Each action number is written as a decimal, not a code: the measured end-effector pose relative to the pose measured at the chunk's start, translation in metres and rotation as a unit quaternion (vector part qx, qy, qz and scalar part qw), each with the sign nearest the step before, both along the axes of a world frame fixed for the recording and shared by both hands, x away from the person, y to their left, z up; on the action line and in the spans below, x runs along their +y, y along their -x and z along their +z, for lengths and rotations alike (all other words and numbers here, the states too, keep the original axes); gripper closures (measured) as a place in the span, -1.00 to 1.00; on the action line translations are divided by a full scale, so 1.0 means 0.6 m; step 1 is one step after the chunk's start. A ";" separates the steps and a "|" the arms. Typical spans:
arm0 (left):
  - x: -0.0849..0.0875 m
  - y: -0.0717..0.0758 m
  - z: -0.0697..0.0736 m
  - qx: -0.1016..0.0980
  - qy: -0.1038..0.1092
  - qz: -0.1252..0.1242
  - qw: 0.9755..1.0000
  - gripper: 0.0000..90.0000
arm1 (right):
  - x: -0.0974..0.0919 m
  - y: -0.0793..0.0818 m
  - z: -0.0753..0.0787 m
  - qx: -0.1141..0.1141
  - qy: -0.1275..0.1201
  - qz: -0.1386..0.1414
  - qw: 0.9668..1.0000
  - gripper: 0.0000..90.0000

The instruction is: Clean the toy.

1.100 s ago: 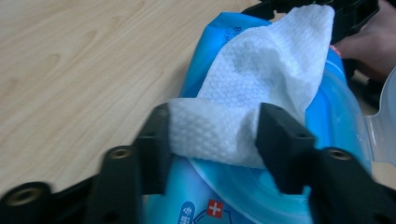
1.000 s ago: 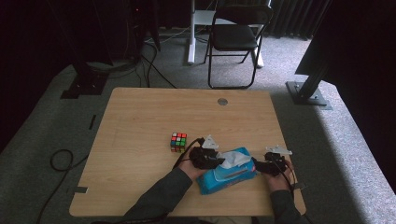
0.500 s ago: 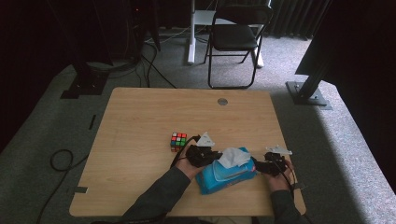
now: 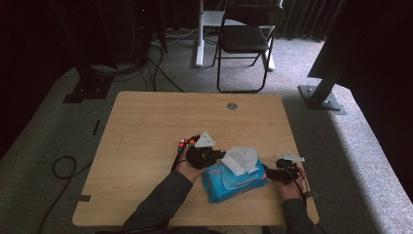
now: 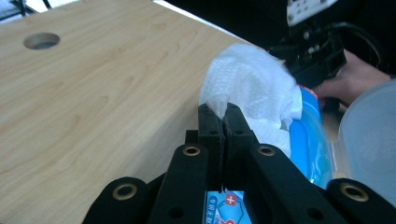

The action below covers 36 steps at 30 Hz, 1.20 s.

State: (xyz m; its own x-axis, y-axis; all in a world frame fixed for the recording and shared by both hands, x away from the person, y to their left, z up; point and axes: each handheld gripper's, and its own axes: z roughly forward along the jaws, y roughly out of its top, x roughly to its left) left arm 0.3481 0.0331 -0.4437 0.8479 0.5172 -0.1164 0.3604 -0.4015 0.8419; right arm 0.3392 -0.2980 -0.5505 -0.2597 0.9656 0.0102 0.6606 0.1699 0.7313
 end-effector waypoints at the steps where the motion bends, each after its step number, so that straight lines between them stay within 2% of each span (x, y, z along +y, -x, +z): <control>1: 0.003 -0.001 0.004 -0.002 0.001 0.001 1.000 0.98 | 0.000 0.000 0.000 0.000 0.000 0.000 1.000 -0.62; 9: 0.016 0.002 0.018 -0.018 0.001 0.013 1.000 0.98 | 0.000 0.000 0.000 0.001 -0.001 0.000 1.000 -0.62; 21: 0.042 -0.004 0.016 -0.017 0.018 0.038 0.999 0.98 | 0.000 0.000 0.000 0.001 -0.001 -0.001 1.000 -0.62; 36: 0.067 -0.010 0.025 -0.023 0.035 0.060 0.997 0.98 | 0.000 0.000 0.000 0.001 -0.001 -0.001 1.000 -0.62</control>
